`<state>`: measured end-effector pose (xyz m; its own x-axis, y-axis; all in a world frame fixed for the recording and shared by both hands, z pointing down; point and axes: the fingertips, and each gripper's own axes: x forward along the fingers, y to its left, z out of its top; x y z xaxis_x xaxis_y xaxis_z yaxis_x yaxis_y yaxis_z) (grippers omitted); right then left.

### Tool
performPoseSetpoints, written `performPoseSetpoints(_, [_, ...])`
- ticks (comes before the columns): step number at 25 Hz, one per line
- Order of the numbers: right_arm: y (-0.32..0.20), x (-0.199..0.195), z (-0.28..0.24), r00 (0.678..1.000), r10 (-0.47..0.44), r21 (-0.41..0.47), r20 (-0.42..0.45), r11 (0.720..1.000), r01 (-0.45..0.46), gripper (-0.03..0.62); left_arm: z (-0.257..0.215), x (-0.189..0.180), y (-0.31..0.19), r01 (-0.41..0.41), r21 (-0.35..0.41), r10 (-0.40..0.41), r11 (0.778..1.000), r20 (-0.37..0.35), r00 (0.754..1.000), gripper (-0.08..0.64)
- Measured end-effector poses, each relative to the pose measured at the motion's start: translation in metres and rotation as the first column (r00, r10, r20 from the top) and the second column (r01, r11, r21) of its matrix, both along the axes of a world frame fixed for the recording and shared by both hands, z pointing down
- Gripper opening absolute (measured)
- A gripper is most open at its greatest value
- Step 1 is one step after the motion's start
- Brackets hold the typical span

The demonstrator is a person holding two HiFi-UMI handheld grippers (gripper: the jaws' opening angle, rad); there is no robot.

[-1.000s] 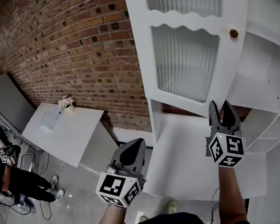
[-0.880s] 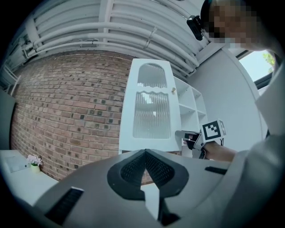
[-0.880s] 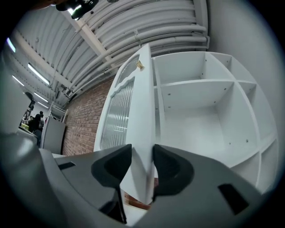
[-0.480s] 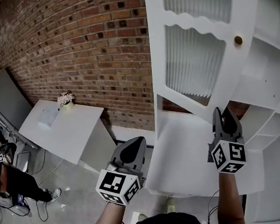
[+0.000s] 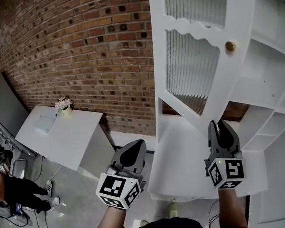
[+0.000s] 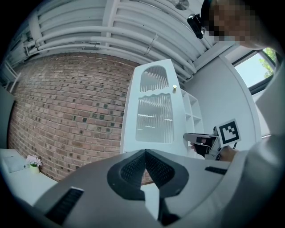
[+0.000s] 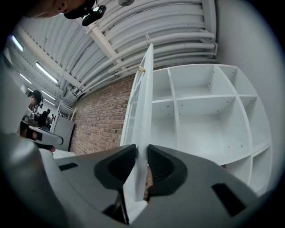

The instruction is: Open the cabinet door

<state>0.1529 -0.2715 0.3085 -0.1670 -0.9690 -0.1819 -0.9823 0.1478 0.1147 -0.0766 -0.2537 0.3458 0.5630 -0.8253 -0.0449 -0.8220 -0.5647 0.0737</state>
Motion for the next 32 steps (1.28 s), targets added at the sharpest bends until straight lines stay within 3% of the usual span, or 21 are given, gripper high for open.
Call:
performPoseSetpoints(13, [0.033, -0.072, -0.005, 0.991, -0.127, 0.011, -0.034, 0.992, 0.128, 0.061, -0.009, -0.023, 0.015, 0.006, 0.019, -0.006, 1.0, 0.011, 1.0, 0.0])
performPoseSetpoints(32, [0.04, -0.152, -0.01, 0.958, -0.27, 0.018, -0.094, 0.962, 0.273, 0.083, -0.013, -0.048, 0.032, 0.032, 0.026, -0.032, 0.999, -0.002, 0.999, 0.0])
